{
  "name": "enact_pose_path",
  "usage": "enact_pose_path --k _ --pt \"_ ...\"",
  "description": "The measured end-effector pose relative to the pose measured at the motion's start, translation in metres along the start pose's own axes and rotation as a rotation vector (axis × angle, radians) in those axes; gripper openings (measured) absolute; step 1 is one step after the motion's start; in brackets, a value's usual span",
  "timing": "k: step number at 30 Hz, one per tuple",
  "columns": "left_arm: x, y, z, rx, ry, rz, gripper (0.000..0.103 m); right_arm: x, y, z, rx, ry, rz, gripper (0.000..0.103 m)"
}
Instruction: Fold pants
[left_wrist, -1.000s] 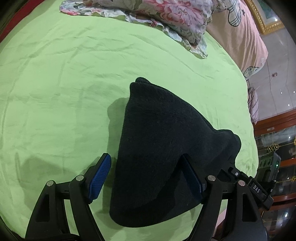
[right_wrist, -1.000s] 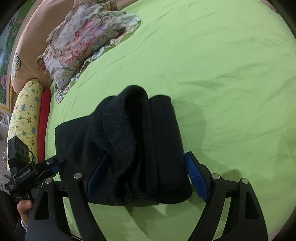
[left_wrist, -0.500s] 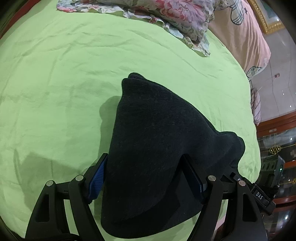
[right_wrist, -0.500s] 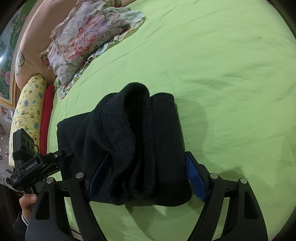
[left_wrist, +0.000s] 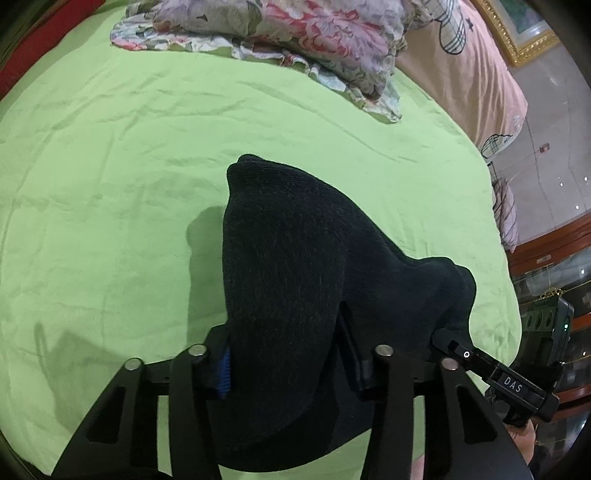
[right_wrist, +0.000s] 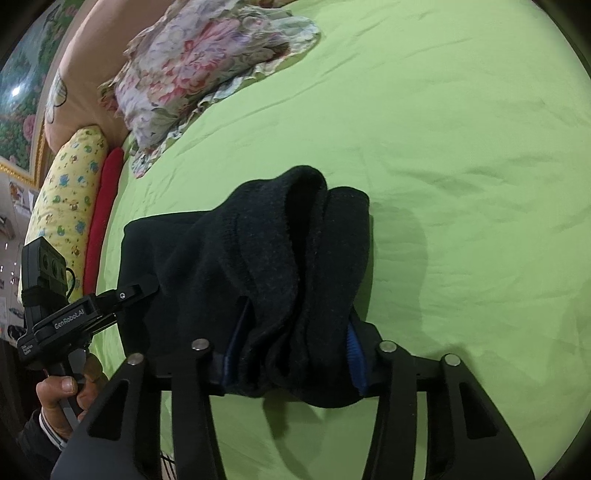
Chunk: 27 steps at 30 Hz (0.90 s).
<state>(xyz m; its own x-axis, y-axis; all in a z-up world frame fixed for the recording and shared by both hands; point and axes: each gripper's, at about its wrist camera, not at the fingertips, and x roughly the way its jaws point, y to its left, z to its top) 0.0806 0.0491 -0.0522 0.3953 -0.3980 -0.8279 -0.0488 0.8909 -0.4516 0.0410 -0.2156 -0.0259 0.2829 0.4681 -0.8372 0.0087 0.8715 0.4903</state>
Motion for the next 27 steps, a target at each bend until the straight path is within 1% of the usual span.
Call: enact_pose_path --k 2,5,10,16,20,27 --pt "-0.007 -0.001 0.000 -0.003 -0.015 -0.006 0.039 -0.003 0.004 0.002 -0.006 -0.001 0.007 0.046" --pt "-0.026 -0.003 -0.002 -0.018 -0.062 -0.023 0.036 -0.009 0.012 0.006 -0.015 0.005 0.020 0.044" --pt "-0.059 -0.004 0.003 -0.033 -0.140 -0.023 0.035 -0.019 0.039 0.019 -0.054 -0.019 0.072 0.042" --pt "-0.093 0.014 0.022 -0.082 -0.211 -0.017 0.035 -0.017 0.079 0.040 -0.139 -0.038 0.110 0.042" --pt "-0.098 0.027 0.033 -0.109 -0.231 0.007 0.035 -0.007 0.098 0.059 -0.185 -0.040 0.124 0.042" --pt "-0.093 0.047 0.062 -0.140 -0.243 0.047 0.035 0.020 0.121 0.090 -0.227 -0.009 0.133 0.042"
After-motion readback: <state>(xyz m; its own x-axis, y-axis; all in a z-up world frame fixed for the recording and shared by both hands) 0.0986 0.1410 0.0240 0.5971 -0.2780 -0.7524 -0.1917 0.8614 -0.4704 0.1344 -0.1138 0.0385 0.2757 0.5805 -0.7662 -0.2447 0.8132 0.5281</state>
